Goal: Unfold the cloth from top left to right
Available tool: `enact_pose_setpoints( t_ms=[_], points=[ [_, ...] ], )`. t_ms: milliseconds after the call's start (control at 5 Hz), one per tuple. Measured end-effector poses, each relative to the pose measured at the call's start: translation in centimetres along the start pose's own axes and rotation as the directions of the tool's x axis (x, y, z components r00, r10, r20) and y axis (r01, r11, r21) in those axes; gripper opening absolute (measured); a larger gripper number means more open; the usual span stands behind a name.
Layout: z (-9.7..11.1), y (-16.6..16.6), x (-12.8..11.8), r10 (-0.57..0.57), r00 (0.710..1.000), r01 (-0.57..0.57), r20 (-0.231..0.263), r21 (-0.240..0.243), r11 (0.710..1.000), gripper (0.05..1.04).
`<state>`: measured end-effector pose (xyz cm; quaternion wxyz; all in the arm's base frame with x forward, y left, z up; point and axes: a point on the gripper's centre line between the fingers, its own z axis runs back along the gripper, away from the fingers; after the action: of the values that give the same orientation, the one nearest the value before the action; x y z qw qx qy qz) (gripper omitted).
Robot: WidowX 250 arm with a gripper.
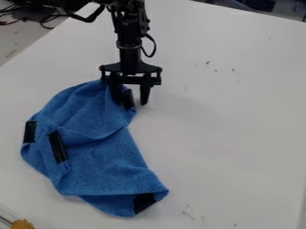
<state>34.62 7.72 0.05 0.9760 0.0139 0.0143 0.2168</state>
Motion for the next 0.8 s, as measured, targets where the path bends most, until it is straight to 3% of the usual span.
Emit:
enact_pose_setpoints(
  t_ms=[200, 400, 600, 800],
  points=[
    [-0.2, 0.4, 0.2, 0.007, 1.0, -0.007, -0.002, -0.008, 1.0, 0.411],
    [-0.2, 0.5, 0.5, 0.008, 1.0, -0.008, -0.004, -0.015, 1.0, 0.224],
    [0.0, 0.5, 0.7, 0.004, 1.0, -0.004, -0.012, -0.008, 1.0, 0.125],
    [1.2, -0.1, 1.0, 0.051, 0.998, -0.048, -0.042, 0.074, 0.996, 0.08]
  ],
)
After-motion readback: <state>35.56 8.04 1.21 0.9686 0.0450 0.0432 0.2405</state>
